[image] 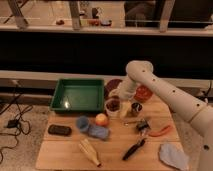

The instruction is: Place grapes in paper cup

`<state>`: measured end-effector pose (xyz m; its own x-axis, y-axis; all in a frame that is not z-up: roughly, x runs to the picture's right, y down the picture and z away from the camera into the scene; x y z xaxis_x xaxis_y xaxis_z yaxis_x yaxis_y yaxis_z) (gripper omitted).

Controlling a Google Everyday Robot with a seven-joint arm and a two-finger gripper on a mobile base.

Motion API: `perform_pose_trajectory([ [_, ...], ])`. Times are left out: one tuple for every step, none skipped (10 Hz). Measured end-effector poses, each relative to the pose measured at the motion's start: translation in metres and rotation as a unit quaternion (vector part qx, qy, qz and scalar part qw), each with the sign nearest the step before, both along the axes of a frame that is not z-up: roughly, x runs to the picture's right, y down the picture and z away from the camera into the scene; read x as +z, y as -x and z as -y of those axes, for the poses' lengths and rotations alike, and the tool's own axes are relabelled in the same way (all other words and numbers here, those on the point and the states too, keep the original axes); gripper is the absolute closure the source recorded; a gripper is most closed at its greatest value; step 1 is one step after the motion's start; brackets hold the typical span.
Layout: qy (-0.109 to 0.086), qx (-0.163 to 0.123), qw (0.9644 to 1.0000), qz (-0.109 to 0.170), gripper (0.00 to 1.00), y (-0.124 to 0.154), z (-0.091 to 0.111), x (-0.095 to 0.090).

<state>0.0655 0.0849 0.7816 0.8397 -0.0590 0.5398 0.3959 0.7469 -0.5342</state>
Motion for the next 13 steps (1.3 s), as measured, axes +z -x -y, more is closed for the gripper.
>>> perform_pose_trajectory([
  [0.000, 0.000, 1.0000, 0.000, 0.20, 0.000, 0.000, 0.000],
  [0.000, 0.000, 1.0000, 0.000, 0.20, 0.000, 0.000, 0.000],
  [0.000, 0.000, 1.0000, 0.000, 0.20, 0.000, 0.000, 0.000],
  [0.000, 0.000, 1.0000, 0.000, 0.20, 0.000, 0.000, 0.000],
  [0.000, 0.000, 1.0000, 0.000, 0.20, 0.000, 0.000, 0.000],
  [0.000, 0.000, 1.0000, 0.000, 0.20, 0.000, 0.000, 0.000],
  [0.000, 0.000, 1.0000, 0.000, 0.20, 0.000, 0.000, 0.000],
  [0.000, 0.000, 1.0000, 0.000, 0.20, 0.000, 0.000, 0.000],
  [0.000, 0.000, 1.0000, 0.000, 0.20, 0.000, 0.000, 0.000],
  [0.000, 0.000, 1.0000, -0.001, 0.20, 0.000, 0.000, 0.000],
  [-0.001, 0.002, 1.0000, -0.005, 0.20, -0.002, 0.002, -0.001],
  [-0.008, 0.008, 0.9999, -0.008, 0.20, -0.006, 0.008, -0.004],
  [-0.014, 0.012, 0.9998, -0.010, 0.20, -0.008, 0.013, -0.007],
])
